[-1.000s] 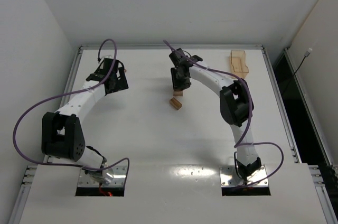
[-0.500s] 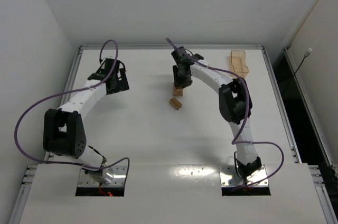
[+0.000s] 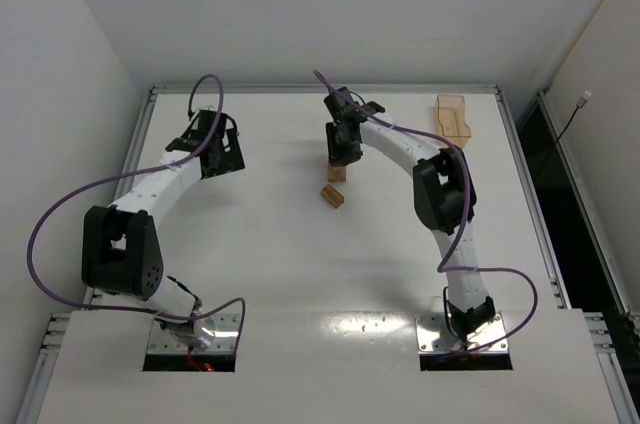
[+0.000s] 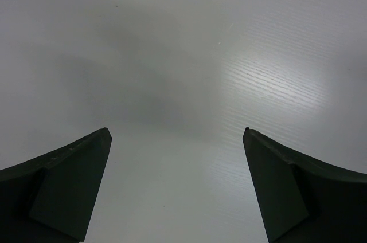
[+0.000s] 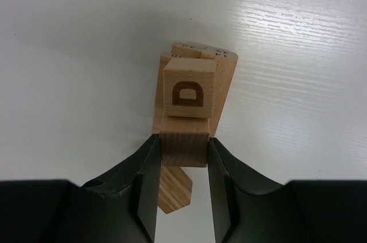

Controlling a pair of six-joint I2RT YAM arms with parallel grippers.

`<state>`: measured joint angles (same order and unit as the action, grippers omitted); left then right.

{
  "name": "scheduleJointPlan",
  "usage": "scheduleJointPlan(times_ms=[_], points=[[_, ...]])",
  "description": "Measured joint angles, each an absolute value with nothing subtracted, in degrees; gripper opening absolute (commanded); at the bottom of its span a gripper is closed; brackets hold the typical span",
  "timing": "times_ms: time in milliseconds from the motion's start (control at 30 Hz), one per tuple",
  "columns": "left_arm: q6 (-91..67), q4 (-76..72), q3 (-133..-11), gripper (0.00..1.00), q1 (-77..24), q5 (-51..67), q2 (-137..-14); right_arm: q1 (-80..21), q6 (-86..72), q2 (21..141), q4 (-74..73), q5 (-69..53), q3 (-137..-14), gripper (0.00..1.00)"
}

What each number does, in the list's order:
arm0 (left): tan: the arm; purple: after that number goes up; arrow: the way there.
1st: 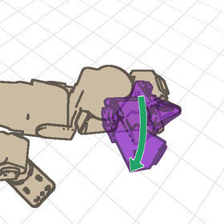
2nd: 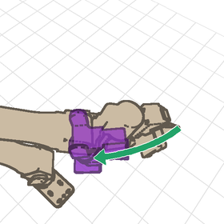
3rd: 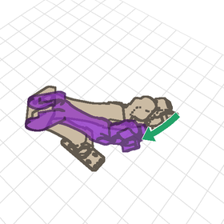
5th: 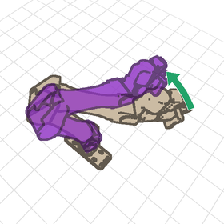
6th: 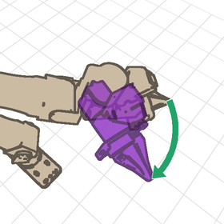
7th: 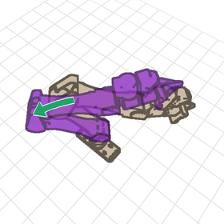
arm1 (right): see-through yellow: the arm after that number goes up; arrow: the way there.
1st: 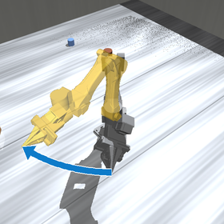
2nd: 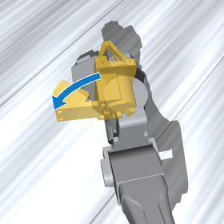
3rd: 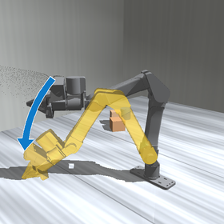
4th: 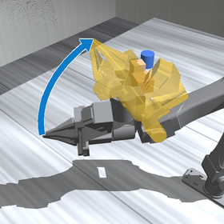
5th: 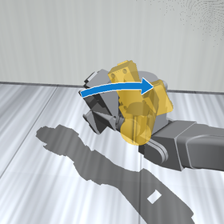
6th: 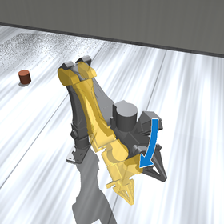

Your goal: Build the wood block tower

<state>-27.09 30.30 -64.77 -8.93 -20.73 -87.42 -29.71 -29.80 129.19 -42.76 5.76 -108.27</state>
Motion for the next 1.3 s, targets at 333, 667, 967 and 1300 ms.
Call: scheduleJointPlan(times_ms=[333,667,967,1300], points=[[-27.09,30.33,-64.77,1.0,-8.93,-20.73,-87.39,-29.74,-29.8,129.23,-42.5,5.17,-108.25,0.27],[-27.09,30.3,-64.77,1.0,-8.93,-20.38,-87.39,-29.76,-29.58,129.23,-42.19,4.73,-105.91,0.53],[-27.07,30.3,-64.77,1.0,-8.93,-20.25,-87.39,-30.2,-24.64,126.72,-41.04,1.56,-104.03,0.64],[-26.39,29.91,-64.73,1.0,-8.93,-18.79,-87.0,-35.53,-8.8,102.04,-33.28,-4.78,-85.1,0.51]])
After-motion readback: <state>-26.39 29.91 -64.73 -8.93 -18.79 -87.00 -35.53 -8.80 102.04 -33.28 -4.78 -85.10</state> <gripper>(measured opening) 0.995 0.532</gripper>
